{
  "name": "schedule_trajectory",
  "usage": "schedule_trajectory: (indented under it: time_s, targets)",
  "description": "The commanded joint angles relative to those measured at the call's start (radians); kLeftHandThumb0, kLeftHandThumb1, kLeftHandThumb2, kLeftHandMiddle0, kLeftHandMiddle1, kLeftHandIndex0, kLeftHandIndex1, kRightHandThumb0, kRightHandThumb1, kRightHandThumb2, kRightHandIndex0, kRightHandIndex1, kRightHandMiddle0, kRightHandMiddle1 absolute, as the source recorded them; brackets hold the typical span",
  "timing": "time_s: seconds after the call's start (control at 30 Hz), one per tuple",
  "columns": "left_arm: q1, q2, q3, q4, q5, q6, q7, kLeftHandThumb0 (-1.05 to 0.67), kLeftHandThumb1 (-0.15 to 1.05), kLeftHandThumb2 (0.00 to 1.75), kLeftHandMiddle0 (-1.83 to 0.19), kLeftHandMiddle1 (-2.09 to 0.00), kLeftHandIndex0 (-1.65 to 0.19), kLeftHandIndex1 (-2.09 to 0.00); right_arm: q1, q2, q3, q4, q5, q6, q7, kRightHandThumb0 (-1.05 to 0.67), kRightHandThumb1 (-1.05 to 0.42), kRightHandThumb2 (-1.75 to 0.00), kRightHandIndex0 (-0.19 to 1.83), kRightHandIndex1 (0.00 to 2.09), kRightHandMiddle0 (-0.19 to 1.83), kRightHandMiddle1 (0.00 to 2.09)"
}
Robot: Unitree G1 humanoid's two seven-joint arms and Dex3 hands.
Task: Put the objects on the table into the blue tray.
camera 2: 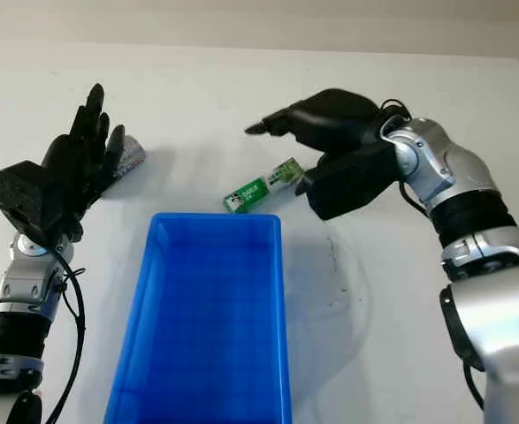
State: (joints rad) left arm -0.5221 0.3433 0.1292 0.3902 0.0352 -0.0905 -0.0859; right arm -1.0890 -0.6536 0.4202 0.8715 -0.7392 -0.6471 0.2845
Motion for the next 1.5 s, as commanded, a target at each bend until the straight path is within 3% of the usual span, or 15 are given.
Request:
schedule_trajectory:
  time_s: [0.0, 0.33, 0.63, 0.67, 0.73, 0.8, 1.07, 1.2, 1.23, 1.33, 1.47]
  targets:
    - [0.012, -0.001, -0.002, -0.021, -0.001, 0.006, -0.002, -0.69, 1.05, 0.59, 0.06, -0.06, 0.07, -0.06, -0.015, -0.012, 0.016, 0.017, -0.012, -0.015, -0.011, -0.33, -0.79, -0.06, 0.3, 0.11, 0.34, 0.1]
    - [0.02, 0.002, -0.004, -0.026, -0.002, 0.014, -0.021, -0.67, 1.05, 0.61, 0.09, -0.05, 0.1, -0.05, 0.018, 0.001, 0.058, 0.072, -0.032, -0.058, -0.072, -0.33, -0.83, -0.07, 0.45, 0.14, 0.47, 0.11]
    - [0.022, -0.008, -0.012, -0.027, 0.003, 0.011, -0.021, -0.64, 1.05, 0.61, 0.12, -0.05, 0.13, -0.04, 0.039, 0.044, 0.107, 0.149, -0.073, -0.108, -0.253, -0.31, -0.95, -0.07, 0.65, 0.24, 0.64, 0.2]
    - [0.023, -0.008, -0.013, -0.027, 0.003, 0.01, -0.02, -0.65, 1.05, 0.61, 0.12, -0.05, 0.13, -0.04, 0.04, 0.051, 0.11, 0.156, -0.072, -0.107, -0.259, -0.32, -0.96, -0.07, 0.65, 0.29, 0.63, 0.24]
    - [0.024, -0.007, -0.015, -0.025, 0.005, 0.005, -0.019, -0.66, 1.05, 0.6, 0.12, -0.05, 0.13, -0.04, 0.044, 0.065, 0.109, 0.171, -0.059, -0.114, -0.263, -0.32, -1.0, -0.06, 0.43, 0.81, 0.42, 0.73]
    - [0.025, -0.006, -0.016, -0.024, 0.007, 0.002, -0.018, -0.66, 1.05, 0.61, 0.12, -0.05, 0.13, -0.04, 0.05, 0.077, 0.105, 0.182, -0.042, -0.117, -0.256, -0.33, -1.04, -0.07, 0.28, 1.13, 0.28, 1.06]
    - [0.03, -0.005, -0.02, -0.019, 0.021, -0.002, -0.01, -0.67, 1.05, 0.61, 0.11, -0.06, 0.13, -0.05, 0.062, 0.087, 0.125, 0.183, -0.049, -0.14, -0.279, -0.4, -1.05, -0.24, 0.13, 1.65, 0.12, 1.5]
    - [0.025, -0.004, -0.017, -0.009, 0.017, -0.007, -0.014, -0.67, 1.05, 0.61, 0.11, -0.06, 0.13, -0.05, 0.057, 0.076, 0.167, 0.166, -0.131, -0.131, -0.411, -0.5, -1.05, -0.28, 0.29, 1.98, 0.2, 1.71]
    - [0.024, -0.005, -0.016, -0.007, 0.015, -0.008, -0.014, -0.67, 1.05, 0.61, 0.11, -0.06, 0.13, -0.05, 0.055, 0.074, 0.171, 0.168, -0.142, -0.132, -0.44, -0.52, -1.05, -0.29, 0.45, 2.05, 0.29, 1.81]
    - [0.021, -0.003, -0.017, 0.001, 0.017, -0.015, -0.013, -0.67, 1.05, 0.61, 0.11, -0.06, 0.13, -0.05, 0.046, 0.072, 0.173, 0.184, -0.148, -0.138, -0.478, -0.52, -1.05, -0.32, 0.72, 2.09, 0.37, 2.06]
    - [0.019, 0.0, -0.017, 0.007, 0.016, -0.019, -0.018, -0.68, 1.05, 0.61, 0.11, -0.05, 0.13, -0.05, 0.032, 0.066, 0.148, 0.19, -0.13, -0.124, -0.529, -0.48, -1.05, -0.29, 0.75, 2.09, 0.41, 2.09]
